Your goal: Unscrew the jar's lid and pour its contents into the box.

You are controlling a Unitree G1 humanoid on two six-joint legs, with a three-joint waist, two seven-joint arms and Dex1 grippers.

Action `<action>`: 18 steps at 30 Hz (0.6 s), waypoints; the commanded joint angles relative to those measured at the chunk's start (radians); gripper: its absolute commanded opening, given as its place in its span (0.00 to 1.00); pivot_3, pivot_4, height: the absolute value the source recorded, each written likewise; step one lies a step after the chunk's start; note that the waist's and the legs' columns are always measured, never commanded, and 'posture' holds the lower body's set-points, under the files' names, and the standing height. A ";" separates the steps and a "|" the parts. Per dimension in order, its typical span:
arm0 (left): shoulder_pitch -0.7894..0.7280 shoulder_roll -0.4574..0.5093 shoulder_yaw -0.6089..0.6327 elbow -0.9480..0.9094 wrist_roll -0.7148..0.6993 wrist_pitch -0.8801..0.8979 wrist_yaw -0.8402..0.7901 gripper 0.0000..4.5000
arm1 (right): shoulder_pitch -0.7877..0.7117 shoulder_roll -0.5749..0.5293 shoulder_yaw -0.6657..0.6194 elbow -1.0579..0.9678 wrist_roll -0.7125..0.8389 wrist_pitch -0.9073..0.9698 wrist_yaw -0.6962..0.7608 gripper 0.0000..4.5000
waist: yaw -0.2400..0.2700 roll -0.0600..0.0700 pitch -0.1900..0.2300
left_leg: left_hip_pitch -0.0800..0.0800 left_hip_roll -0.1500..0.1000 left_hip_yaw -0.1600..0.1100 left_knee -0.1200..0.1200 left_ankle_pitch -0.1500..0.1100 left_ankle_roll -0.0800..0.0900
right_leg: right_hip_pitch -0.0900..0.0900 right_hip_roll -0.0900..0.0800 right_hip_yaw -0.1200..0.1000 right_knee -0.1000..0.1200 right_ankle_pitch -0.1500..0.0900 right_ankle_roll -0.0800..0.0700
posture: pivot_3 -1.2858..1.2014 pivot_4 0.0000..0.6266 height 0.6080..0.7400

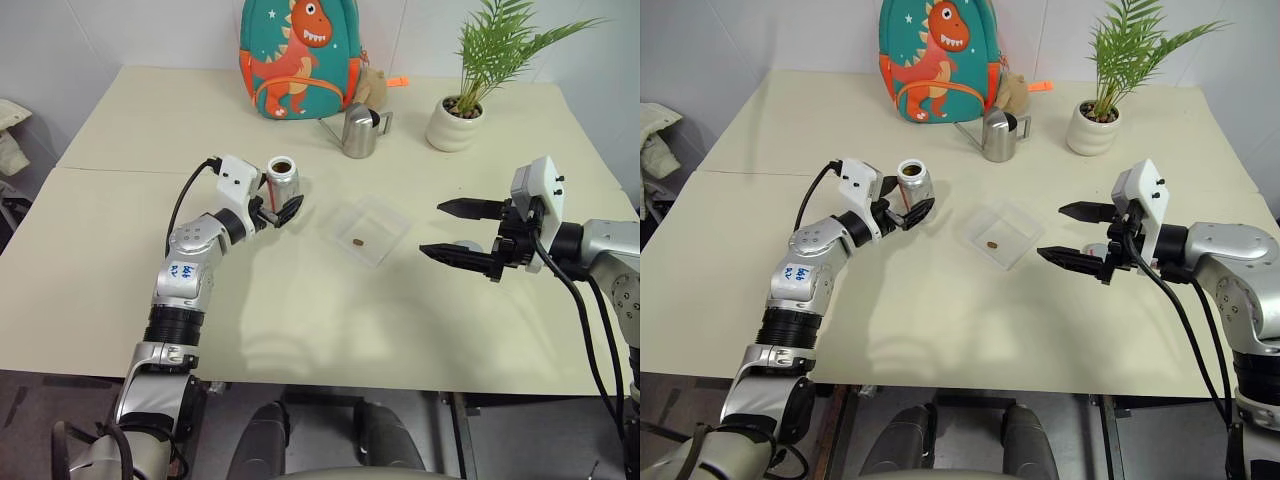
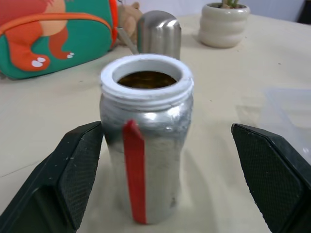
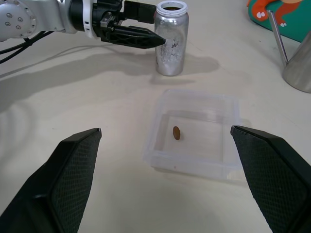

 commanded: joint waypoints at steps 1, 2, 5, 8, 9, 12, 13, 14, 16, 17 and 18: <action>0.030 0.031 -0.003 -0.114 0.002 0.042 -0.008 0.98 | -0.010 -0.014 -0.023 -0.011 0.006 -0.008 0.011 1.00 | -0.001 0.000 0.000 | 0.000 0.000 0.000 0.000 0.000 0.000 | 0.000 0.000 0.000 0.000 0.000 0.000 | 0.52 0.24 1.00; 0.039 0.036 -0.005 -0.137 0.001 0.058 -0.008 0.98 | -0.008 -0.019 -0.027 -0.009 0.006 -0.009 0.015 1.00 | -0.001 0.000 0.000 | 0.000 0.000 0.000 0.000 0.000 0.000 | 0.000 0.000 0.000 0.000 0.000 0.000 | 0.52 0.24 1.00; 0.069 0.068 -0.011 -0.204 -0.001 0.102 -0.025 0.98 | -0.002 -0.028 -0.038 -0.010 0.008 -0.006 0.020 1.00 | -0.001 0.000 0.000 | 0.000 0.000 0.000 0.000 0.000 0.000 | 0.000 0.000 0.000 0.000 0.000 0.000 | 0.52 0.24 1.00; 0.097 0.107 -0.006 -0.268 -0.015 0.154 -0.046 0.98 | 0.010 -0.040 -0.050 -0.006 0.008 -0.007 0.031 1.00 | -0.001 0.000 0.000 | 0.000 0.000 0.000 0.000 0.000 0.000 | 0.000 0.000 0.000 0.000 0.000 0.000 | 0.52 0.24 1.00; 0.106 0.127 0.003 -0.295 -0.025 0.175 -0.057 0.98 | 0.014 -0.047 -0.056 -0.005 0.008 -0.006 0.035 1.00 | -0.001 0.000 0.000 | 0.000 0.000 0.000 0.000 0.000 0.000 | 0.000 0.000 0.000 0.000 0.000 0.000 | 0.52 0.24 1.00; 0.152 0.207 0.042 -0.388 -0.110 0.232 -0.168 0.98 | 0.026 -0.071 -0.070 0.003 0.005 -0.009 0.047 1.00 | -0.004 0.000 0.000 | 0.000 0.000 0.000 -0.001 0.000 0.000 | 0.000 0.000 0.000 -0.001 0.000 0.000 | 0.52 0.24 1.00; 0.178 0.245 0.057 -0.428 -0.159 0.243 -0.239 0.98 | 0.032 -0.079 -0.079 0.006 0.002 -0.013 0.051 1.00 | -0.007 0.000 0.000 | 0.000 0.000 0.000 -0.001 0.000 0.000 | 0.000 0.000 0.000 -0.001 0.000 0.000 | 0.52 0.24 1.00; 0.208 0.291 0.082 -0.458 -0.207 0.244 -0.316 0.98 | 0.038 -0.086 -0.088 0.009 0.000 -0.018 0.052 1.00 | -0.013 0.000 0.000 | 0.000 0.000 0.000 -0.002 0.000 0.000 | 0.000 0.000 0.000 -0.002 0.000 -0.001 | 0.52 0.24 1.00; 0.257 0.389 0.161 -0.445 -0.288 0.181 -0.490 0.98 | 0.056 -0.101 -0.110 0.012 0.000 -0.026 0.062 1.00 | -0.022 0.000 0.000 | 0.000 0.001 0.001 -0.003 0.000 0.000 | 0.000 0.000 0.000 -0.003 -0.001 -0.001 | 0.52 0.24 1.00; 0.261 0.422 0.214 -0.383 -0.312 0.116 -0.558 0.98 | 0.070 -0.111 -0.119 0.012 -0.001 -0.031 0.072 1.00 | -0.024 0.001 0.000 | 0.000 0.001 0.001 -0.004 0.000 0.000 | 0.000 0.000 0.000 -0.003 -0.001 -0.002 | 0.52 0.24 1.00; 0.256 0.452 0.252 -0.316 -0.323 0.058 -0.611 0.98 | 0.086 -0.123 -0.128 0.014 -0.002 -0.039 0.087 1.00 | -0.024 0.001 0.000 | 0.001 0.002 0.001 -0.004 0.000 0.000 | -0.001 0.000 0.000 -0.003 -0.001 -0.003 | 0.52 0.24 1.00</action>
